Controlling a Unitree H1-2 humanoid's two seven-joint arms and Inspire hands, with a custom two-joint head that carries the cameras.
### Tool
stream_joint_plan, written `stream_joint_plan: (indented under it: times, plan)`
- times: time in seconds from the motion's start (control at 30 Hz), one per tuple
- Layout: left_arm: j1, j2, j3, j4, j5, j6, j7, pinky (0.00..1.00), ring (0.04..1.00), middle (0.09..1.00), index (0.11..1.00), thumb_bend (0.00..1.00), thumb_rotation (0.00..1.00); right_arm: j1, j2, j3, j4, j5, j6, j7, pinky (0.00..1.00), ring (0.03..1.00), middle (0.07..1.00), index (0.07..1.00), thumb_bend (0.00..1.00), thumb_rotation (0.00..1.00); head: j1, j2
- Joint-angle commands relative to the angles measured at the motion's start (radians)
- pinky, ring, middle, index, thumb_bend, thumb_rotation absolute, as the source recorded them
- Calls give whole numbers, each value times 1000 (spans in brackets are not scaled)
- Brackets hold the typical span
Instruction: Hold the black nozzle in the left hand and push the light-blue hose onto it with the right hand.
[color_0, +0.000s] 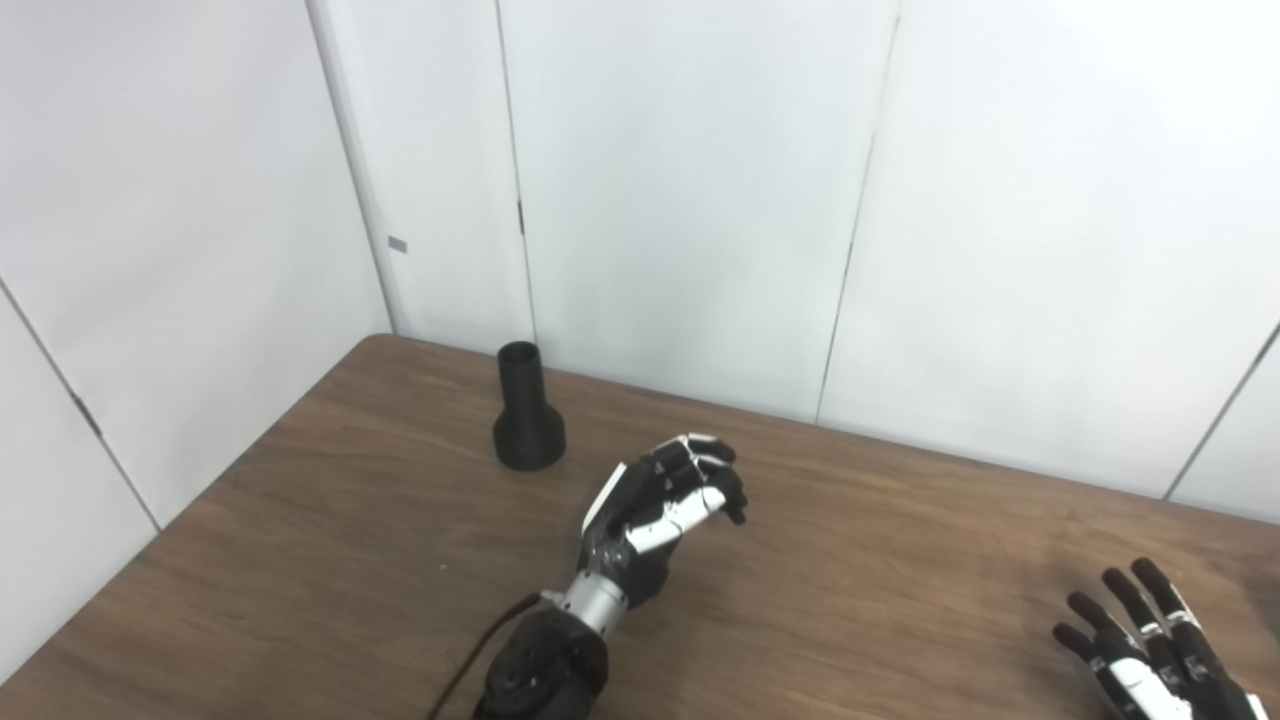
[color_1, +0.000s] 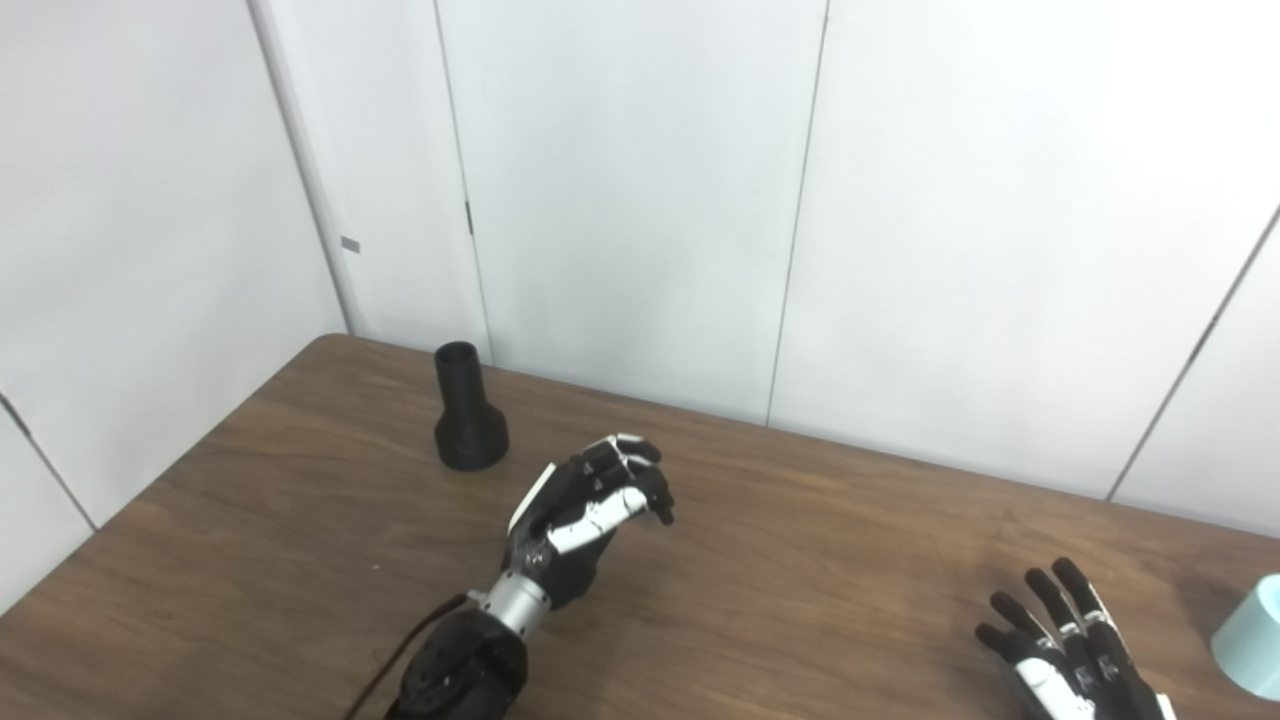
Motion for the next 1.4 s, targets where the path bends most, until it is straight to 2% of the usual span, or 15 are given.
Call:
stream_joint_plan:
  times: [0.0,0.07,0.13,0.23,0.3,0.33,0.37,0.57,0.63,0.7,0.8,0.93,1.1,1.23,1.37]
  plan:
    - [-15,81,6,-76,137,-56,73,553,648,677,674,608,149,-27,-8,-3,-34,4,-10,4,662,796,898,912,399,79,2,1]
    - [-29,122,10,-136,219,-45,114,619,689,712,739,639,195,-27,-8,-2,-41,1,-6,2,665,800,907,916,380,69,4,0]
    - [-50,164,20,-189,262,-27,143,660,717,738,769,656,179,-27,-7,-2,-46,2,0,1,661,812,909,923,370,52,4,0]
    - [-85,220,28,-230,332,-25,185,663,753,772,792,685,167,-27,-8,0,-53,-2,4,-2,670,823,913,934,363,42,4,2]
    - [-107,254,30,-240,392,-36,220,663,776,786,792,672,118,-24,-10,2,-66,-8,12,-7,693,845,930,948,330,34,3,4]
    - [-114,265,30,-243,409,-36,234,671,791,793,788,678,102,-23,-10,3,-70,-9,16,-9,757,862,940,953,324,36,3,4]
    - [-121,273,32,-247,420,-30,246,674,796,796,787,680,97,-23,-9,0,-74,-5,22,-13,780,869,944,955,322,37,3,5]
    - [-172,322,55,-248,513,-14,313,724,863,860,835,688,122,-20,-8,1,-88,6,35,-7,818,853,940,970,318,14,7,6]
    - [-183,332,63,-242,537,-12,335,765,893,896,861,684,100,-16,-8,6,-104,-3,46,-15,864,870,947,974,305,3,6,10]
    - [-193,346,63,-233,611,-6,377,839,917,922,887,693,105,-12,-12,14,-114,-22,43,-18,910,885,967,985,298,0,6,10]
    - [-200,375,48,-230,734,18,422,869,937,940,918,735,146,-5,-23,33,-129,-53,30,-9,918,898,993,998,274,0,5,17]
    - [-190,397,16,-239,850,102,428,870,997,996,992,813,201,2,-18,35,-155,-66,33,-21,915,887,988,1000,271,0,9,22]
    - [-184,405,-3,-192,916,168,456,844,1000,1000,1000,899,258,2,-20,29,-164,-65,34,-19,955,890,976,1000,244,0,9,27]
    - [-182,402,-7,-165,911,209,461,911,1000,1000,1000,943,285,5,-24,34,-175,-74,37,-18,933,873,980,1000,227,0,14,33]
    - [-196,399,-4,-156,876,291,415,989,1000,1000,1000,991,329,5,-28,39,-187,-83,49,-21,965,896,991,1000,230,0,17,36]
